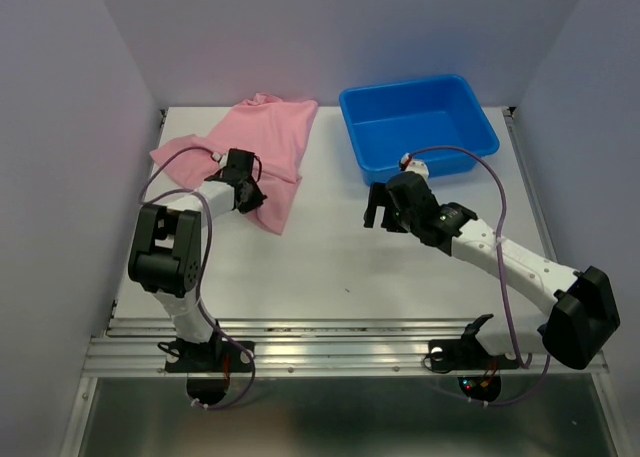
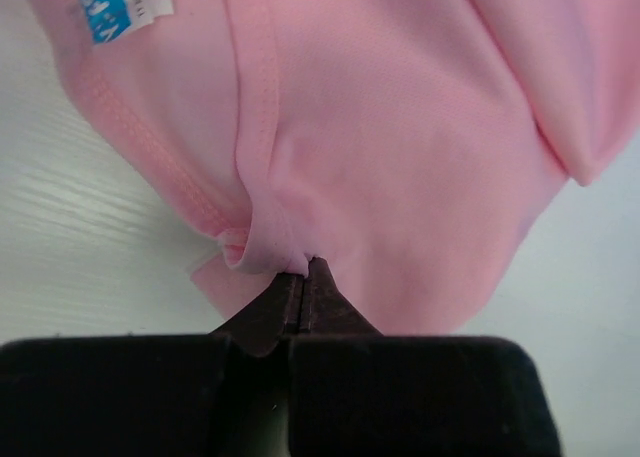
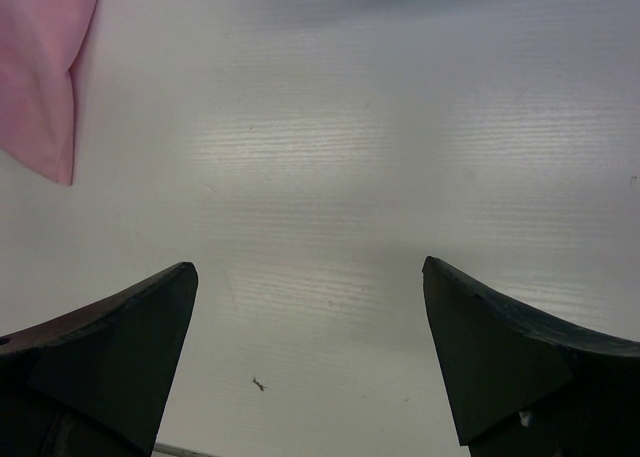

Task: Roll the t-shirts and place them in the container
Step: Pick up the T-shirt from the center of the board, then place the T-shirt at the center of the board, then move the bin to the center of the board.

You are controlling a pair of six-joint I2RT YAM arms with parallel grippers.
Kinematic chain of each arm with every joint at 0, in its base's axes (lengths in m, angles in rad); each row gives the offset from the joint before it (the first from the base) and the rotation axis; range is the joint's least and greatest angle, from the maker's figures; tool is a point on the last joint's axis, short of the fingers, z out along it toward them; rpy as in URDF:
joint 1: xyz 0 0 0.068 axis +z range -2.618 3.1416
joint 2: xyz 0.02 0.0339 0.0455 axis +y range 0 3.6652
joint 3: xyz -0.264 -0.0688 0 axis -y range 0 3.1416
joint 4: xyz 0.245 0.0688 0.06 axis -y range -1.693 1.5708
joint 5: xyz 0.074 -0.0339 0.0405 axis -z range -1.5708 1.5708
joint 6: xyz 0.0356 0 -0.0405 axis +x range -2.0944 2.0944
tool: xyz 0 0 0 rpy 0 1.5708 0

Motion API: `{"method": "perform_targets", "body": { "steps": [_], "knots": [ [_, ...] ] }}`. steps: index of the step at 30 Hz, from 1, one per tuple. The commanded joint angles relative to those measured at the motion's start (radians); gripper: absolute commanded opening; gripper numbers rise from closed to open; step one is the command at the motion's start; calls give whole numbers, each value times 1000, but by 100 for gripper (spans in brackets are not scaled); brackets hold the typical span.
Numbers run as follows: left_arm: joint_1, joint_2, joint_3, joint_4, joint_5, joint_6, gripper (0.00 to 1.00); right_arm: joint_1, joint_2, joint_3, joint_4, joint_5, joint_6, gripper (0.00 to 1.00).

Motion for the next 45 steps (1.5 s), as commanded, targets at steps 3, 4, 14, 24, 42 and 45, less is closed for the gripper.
{"method": "perform_targets", "body": {
  "steps": [3,4,14,24,42,45],
  "knots": [
    [-1,-189,18,91,142,5,0,2,12,32,10,3,0,100],
    [-1,-213,15,67,133,15,0,2,18,53,10,3,-9,100],
    [-1,-520,-73,-68,118,15,0,21,261,351,66,-14,-131,100],
    [-1,-631,-122,-123,118,6,0,21,754,958,-2,33,-306,100],
    [-1,-700,-156,-134,138,20,0,-137,1095,1315,-169,175,-301,100],
    [-3,-689,-137,-131,151,26,0,-156,1084,1284,-169,232,-290,100]
  ]
}}
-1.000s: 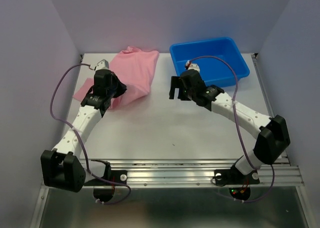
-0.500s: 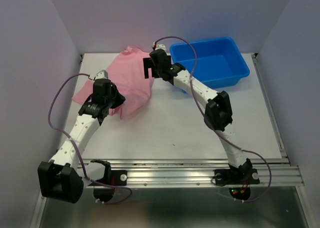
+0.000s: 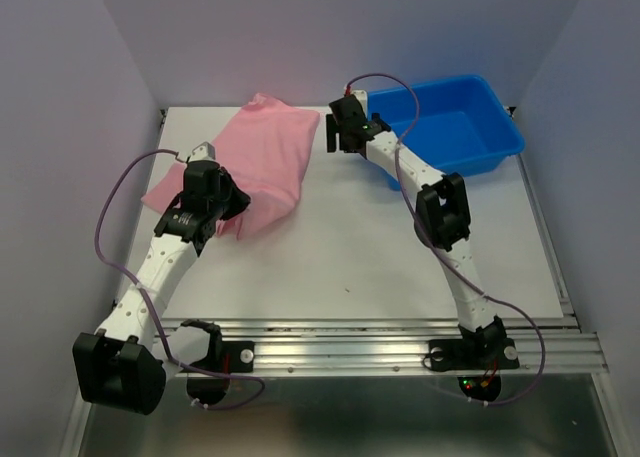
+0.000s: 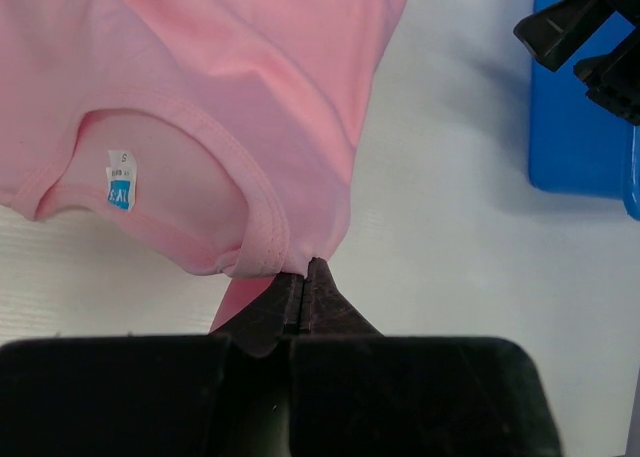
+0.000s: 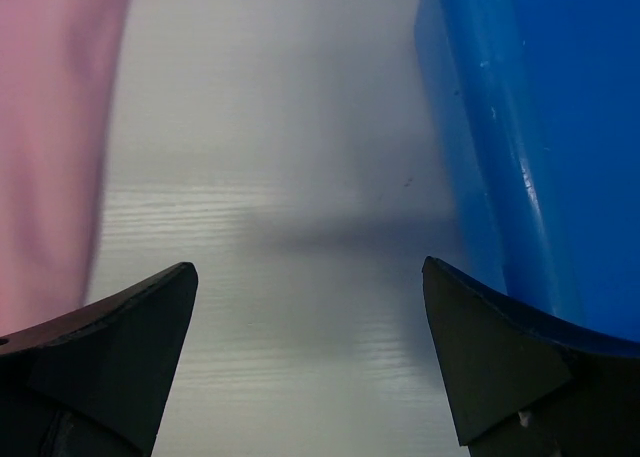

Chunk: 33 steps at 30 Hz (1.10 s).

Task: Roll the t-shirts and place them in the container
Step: Move the bin to the center of the board.

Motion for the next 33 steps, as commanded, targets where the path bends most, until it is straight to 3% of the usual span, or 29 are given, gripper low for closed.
{"method": "perform_targets", "body": {
  "steps": [1,8,12,17,21,27,33],
  "knots": [
    [-3,-6,29,19,27,27,0,-33,-70,-36,-10,116,15,100],
    [-1,-5,33,17,53,42,0,-45,-71,-59,-15,92,18,100],
    [-7,0,36,30,76,45,0,-36,-113,-81,19,-69,-12,100],
    [-9,8,128,-58,53,87,0,53,-250,-298,163,-314,-49,100],
    [-9,-24,240,-113,-7,128,0,149,-348,-485,252,-304,-20,100],
    [-9,2,331,-165,-8,156,0,212,-468,-720,389,-417,92,100],
    [-7,-14,391,-200,-57,165,0,223,-500,-773,401,-439,264,100]
  ]
}}
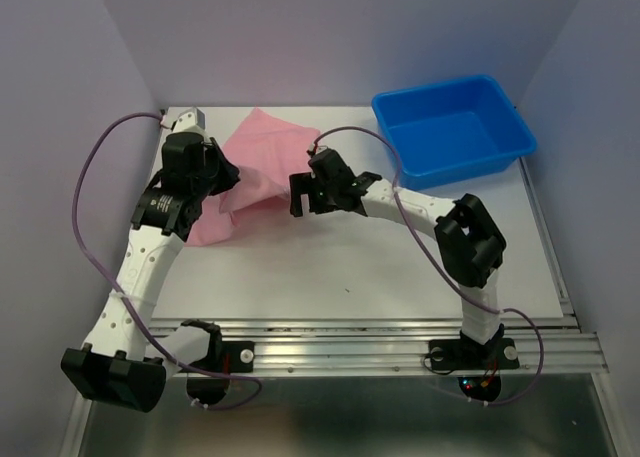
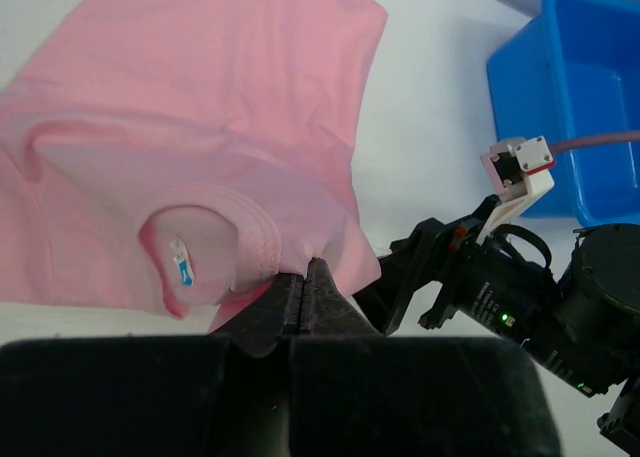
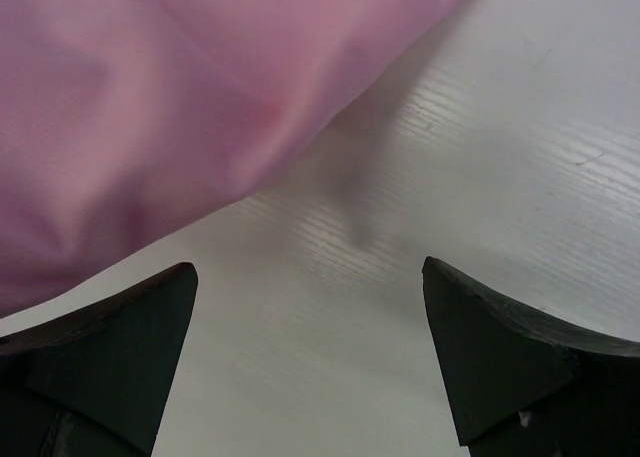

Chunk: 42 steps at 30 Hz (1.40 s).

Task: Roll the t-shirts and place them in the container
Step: Move the bin to the center of the board.

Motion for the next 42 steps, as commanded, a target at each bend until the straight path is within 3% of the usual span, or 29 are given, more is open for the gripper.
{"method": "perform_targets", "body": {
  "steps": [1,7,14,19,22,23,25,26,28,29,34,42],
  "knots": [
    [-5,-35,84,-31,-45,35,0,-21,-52,-20,89,-24,144,100],
    [-4,-47,106,-55,-39,35,0,-11,-6,-5,131,-13,133,100],
    [-4,-52,100,-47,-8,25,0,75,105,92,177,201,-242,100],
    [-4,-52,103,-45,-5,19,0,85,141,90,330,295,-296,100],
    [-4,-52,107,-47,27,18,0,85,149,101,384,293,-303,81],
    [-4,-52,109,-53,27,19,0,85,148,98,396,290,-303,68],
    [-4,-52,117,-56,26,22,0,85,117,77,448,299,-300,51],
    [-4,-50,118,-59,26,24,0,85,102,60,470,310,-301,30],
    [-2,-52,123,-64,25,28,0,85,59,15,506,341,-298,15],
    [-2,-52,126,-67,24,30,0,85,47,0,511,361,-300,2],
    [-1,-47,138,-62,15,31,0,85,-44,-61,528,341,-284,1],
    [4,-29,255,-33,-59,24,0,85,-317,-170,516,367,-289,1]
  ]
}}
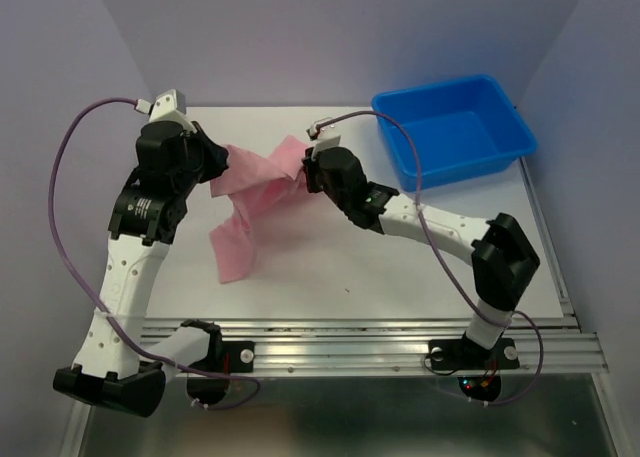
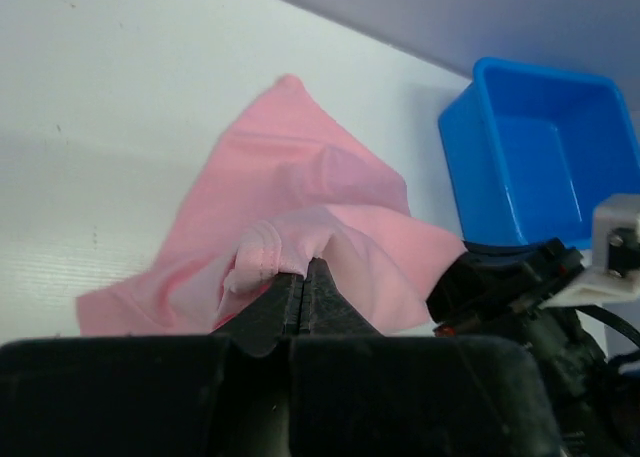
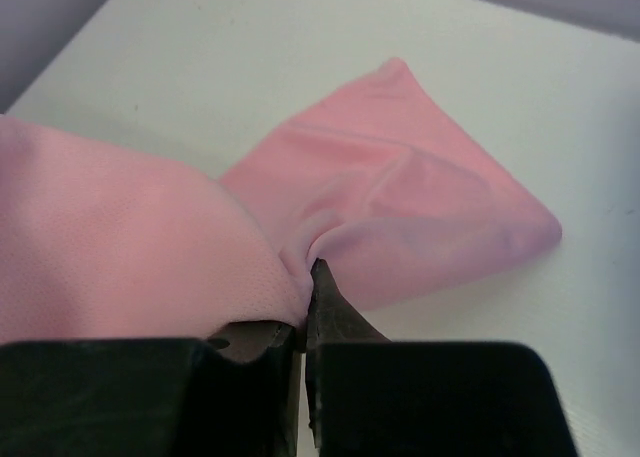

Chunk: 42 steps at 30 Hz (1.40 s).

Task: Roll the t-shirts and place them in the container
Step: Move the bin to the center of the board.

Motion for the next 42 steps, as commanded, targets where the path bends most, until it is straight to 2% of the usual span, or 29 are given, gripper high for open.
{"method": "perform_targets", "body": {
  "steps": [1,9,18,22,26,30,34,39,40,41,42],
  "knots": [
    [5,5,128,57,-55,13,0,-1,-167,-14,39,36,-12,1],
    [8,10,292,57,-182,43,0,-1,-376,5,-128,-98,-10,1],
    [14,17,453,-6,-326,106,0,-1,-521,52,-517,-397,11,1],
    [14,17,464,-15,-314,111,0,-1,-601,20,-584,-428,82,1],
    [14,34,380,26,-288,89,0,-1,-637,-41,-566,-410,131,1],
    [14,107,283,106,-277,73,0,-1,-566,-54,-555,-267,106,1],
    [14,190,282,110,-288,74,0,-10,-447,18,-555,-175,42,1],
    [38,324,277,155,-248,77,0,-177,-252,94,-509,-263,5,1],
    [42,351,283,162,-248,80,0,-202,-218,114,-501,-280,3,3],
    [45,385,292,173,-251,89,0,-220,-183,162,-497,-293,2,20],
    [48,417,308,172,-257,91,0,-232,-113,193,-498,-287,-4,28]
  ]
}}
